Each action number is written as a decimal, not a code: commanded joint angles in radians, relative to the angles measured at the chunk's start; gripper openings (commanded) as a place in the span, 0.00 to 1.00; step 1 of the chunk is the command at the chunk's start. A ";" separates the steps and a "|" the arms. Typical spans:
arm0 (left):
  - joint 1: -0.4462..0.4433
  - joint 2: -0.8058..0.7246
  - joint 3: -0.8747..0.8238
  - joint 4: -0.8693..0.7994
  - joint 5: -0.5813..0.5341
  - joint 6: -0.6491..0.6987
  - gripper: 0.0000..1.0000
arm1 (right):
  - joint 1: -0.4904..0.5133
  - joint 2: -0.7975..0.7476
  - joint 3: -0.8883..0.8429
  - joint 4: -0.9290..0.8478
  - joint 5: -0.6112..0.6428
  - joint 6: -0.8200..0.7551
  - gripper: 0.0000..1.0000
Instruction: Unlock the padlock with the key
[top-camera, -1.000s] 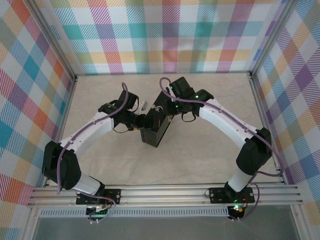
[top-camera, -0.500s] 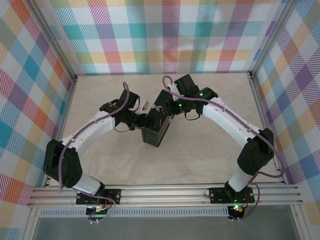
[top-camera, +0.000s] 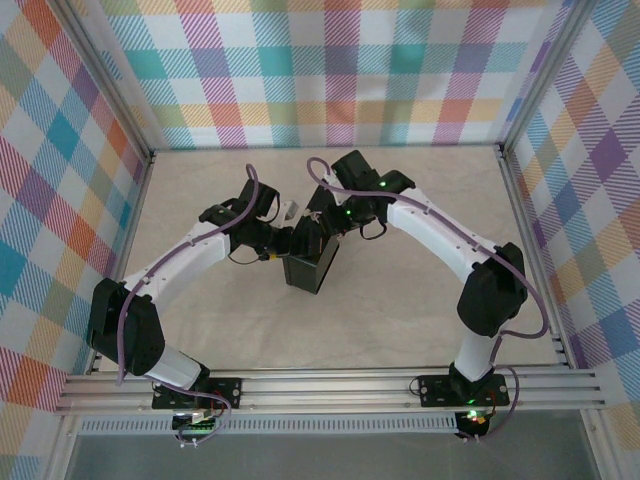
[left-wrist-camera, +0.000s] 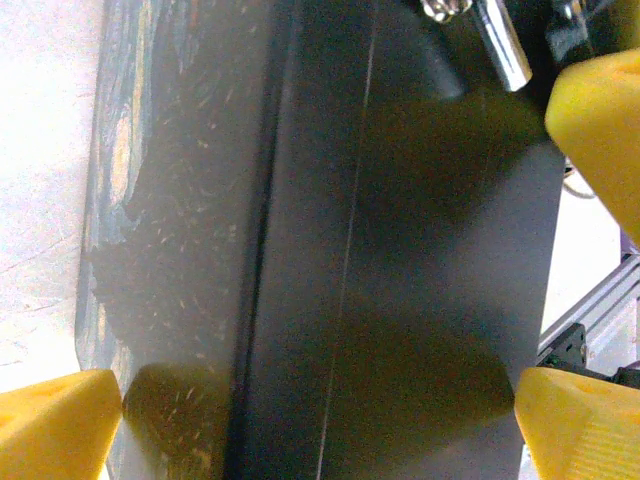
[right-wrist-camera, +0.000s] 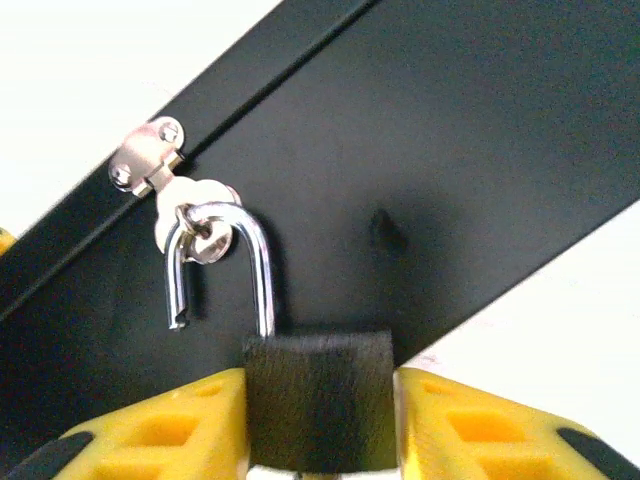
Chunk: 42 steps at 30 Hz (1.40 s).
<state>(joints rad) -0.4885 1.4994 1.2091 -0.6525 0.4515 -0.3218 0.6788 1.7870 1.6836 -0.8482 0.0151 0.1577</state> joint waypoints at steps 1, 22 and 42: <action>-0.007 0.013 0.015 -0.022 0.001 0.015 1.00 | 0.006 0.009 0.026 -0.043 0.050 0.032 0.27; -0.058 0.007 0.009 0.008 0.075 0.014 1.00 | -0.005 -0.037 0.000 0.168 0.170 0.454 0.07; 0.033 -0.055 0.025 0.000 0.009 -0.019 1.00 | -0.082 -0.111 -0.143 0.436 0.063 0.379 0.08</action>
<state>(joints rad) -0.4805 1.4902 1.2083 -0.6510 0.4938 -0.3244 0.6075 1.7466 1.5562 -0.5133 0.1436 0.5961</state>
